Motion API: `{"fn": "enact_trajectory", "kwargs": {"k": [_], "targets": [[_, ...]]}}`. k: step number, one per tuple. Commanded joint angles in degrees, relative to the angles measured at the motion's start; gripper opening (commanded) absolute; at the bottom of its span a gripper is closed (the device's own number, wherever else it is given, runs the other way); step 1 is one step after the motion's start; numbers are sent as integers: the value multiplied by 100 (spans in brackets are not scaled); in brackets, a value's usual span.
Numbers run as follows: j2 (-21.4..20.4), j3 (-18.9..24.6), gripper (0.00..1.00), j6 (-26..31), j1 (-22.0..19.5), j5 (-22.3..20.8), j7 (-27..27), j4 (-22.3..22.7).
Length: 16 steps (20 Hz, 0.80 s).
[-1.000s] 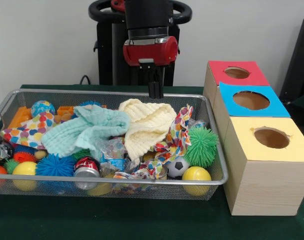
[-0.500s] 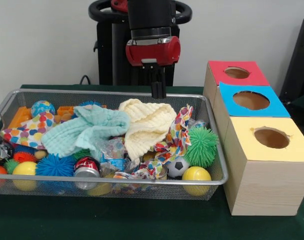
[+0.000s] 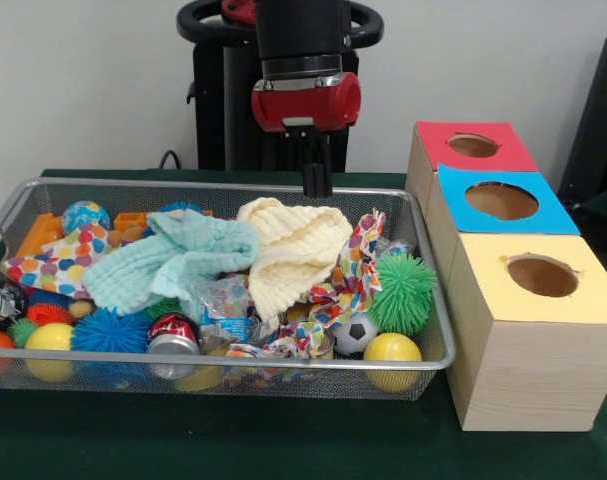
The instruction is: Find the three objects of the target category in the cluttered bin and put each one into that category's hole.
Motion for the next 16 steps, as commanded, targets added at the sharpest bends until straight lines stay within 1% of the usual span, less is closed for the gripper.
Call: {"fn": "enact_trajectory", "kwargs": {"k": [1,9,16], "targets": [[-23,300,0,202,26,70,1034,-81],[-39,251,0,239,71,55,993,-82],[34,127,0,474,127,98,875,-182]]}}
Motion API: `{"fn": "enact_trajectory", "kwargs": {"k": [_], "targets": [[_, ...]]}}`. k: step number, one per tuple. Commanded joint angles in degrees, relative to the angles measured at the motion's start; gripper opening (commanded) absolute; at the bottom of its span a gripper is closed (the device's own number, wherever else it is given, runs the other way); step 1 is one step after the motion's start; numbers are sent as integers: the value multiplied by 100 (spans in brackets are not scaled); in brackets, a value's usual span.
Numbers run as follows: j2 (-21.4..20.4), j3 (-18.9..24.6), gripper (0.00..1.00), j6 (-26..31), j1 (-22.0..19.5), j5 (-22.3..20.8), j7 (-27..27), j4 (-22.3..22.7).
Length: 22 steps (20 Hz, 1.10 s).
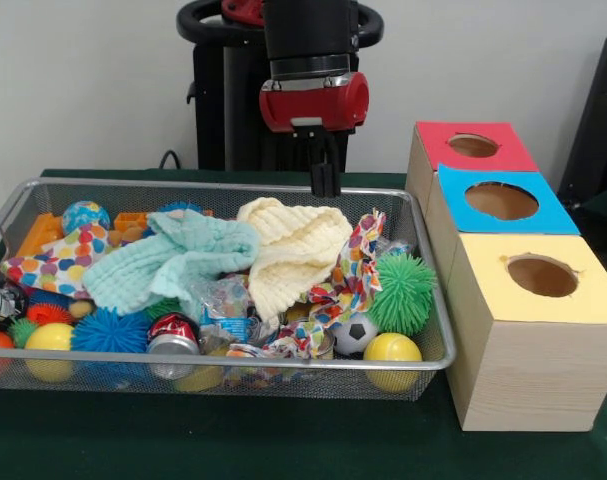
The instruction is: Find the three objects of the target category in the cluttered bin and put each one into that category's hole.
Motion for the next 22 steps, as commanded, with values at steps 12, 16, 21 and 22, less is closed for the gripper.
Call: {"fn": "enact_trajectory", "kwargs": {"k": [12,16,21,22], "targets": [[46,99,100,558,86,39,759,-242],[50,124,100,491,94,-6,744,-249],[70,-31,100,589,195,61,695,-420],[65,-39,100,533,197,78,717,-465]]}}
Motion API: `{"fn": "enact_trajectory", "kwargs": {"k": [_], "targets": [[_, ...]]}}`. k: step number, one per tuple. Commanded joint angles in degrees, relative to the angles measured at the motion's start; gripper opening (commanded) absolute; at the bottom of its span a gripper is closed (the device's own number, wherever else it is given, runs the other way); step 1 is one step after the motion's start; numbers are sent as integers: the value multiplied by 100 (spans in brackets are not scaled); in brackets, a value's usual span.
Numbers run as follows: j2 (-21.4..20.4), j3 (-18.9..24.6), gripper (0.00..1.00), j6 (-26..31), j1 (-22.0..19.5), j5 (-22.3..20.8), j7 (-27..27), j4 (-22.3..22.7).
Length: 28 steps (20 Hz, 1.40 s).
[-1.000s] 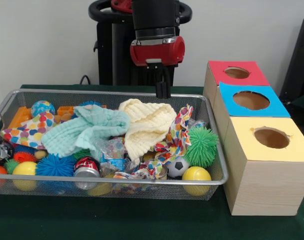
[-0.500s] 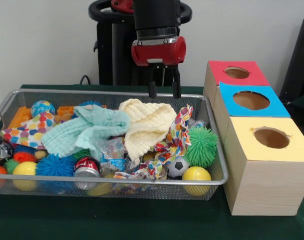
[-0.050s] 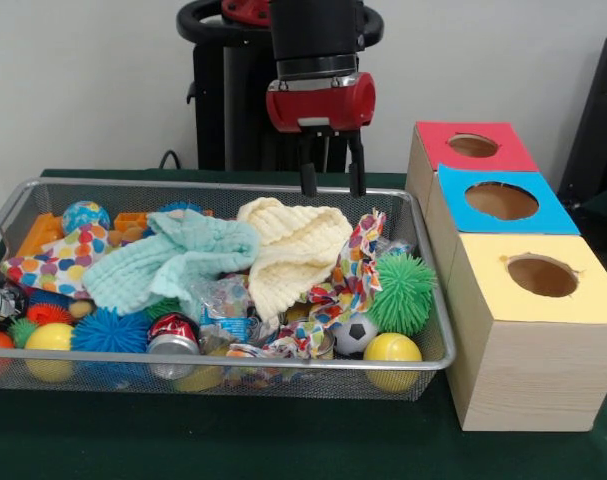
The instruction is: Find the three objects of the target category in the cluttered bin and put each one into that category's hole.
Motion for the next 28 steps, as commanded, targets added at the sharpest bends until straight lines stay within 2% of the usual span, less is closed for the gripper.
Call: {"fn": "enact_trajectory", "kwargs": {"k": [1,7,11,17,21,24,28], "targets": [[60,-45,100,440,110,96,739,-509],[18,-59,100,651,52,193,678,-750],[93,-272,100,784,210,257,647,-918],[395,-932,100,574,778,410,754,-1275],[450,-1104,100,473,925,422,817,-1336],[509,-866,100,147,743,402,1032,-1210],[947,-528,100,-519,514,208,1254,-1140]]}}
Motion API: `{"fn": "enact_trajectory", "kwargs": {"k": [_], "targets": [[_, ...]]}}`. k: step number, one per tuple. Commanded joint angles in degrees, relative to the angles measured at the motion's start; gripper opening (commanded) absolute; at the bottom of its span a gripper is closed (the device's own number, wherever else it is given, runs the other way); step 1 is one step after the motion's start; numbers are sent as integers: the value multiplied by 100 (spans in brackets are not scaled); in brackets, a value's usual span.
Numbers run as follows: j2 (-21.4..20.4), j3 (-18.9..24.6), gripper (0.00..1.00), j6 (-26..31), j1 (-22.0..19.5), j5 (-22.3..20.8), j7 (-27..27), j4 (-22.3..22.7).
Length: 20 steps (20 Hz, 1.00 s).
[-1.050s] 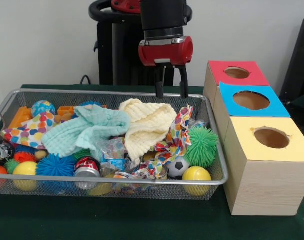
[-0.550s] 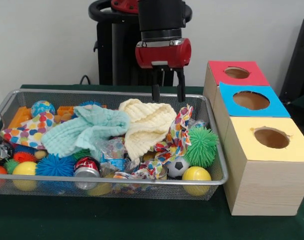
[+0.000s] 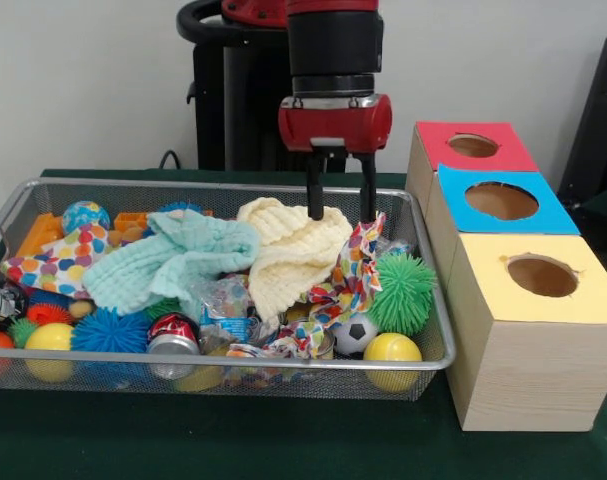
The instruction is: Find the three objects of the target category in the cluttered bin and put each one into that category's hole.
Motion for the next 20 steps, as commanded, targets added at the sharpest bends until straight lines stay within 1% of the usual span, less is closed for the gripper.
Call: {"fn": "enact_trajectory", "kwargs": {"k": [1,4,8,10,12,14,20], "targets": [[736,211,100,-764,-298,63,1307,-388],[879,215,100,-1021,-267,28,1341,-407],[972,210,100,-1120,-259,43,1278,-415],[1171,143,100,-1023,-239,86,1155,-498],[1433,106,100,-1154,-232,68,1117,-592],[1603,135,100,-1362,-254,5,1153,-646],[1712,307,100,-1715,-338,-159,1266,-660]]}}
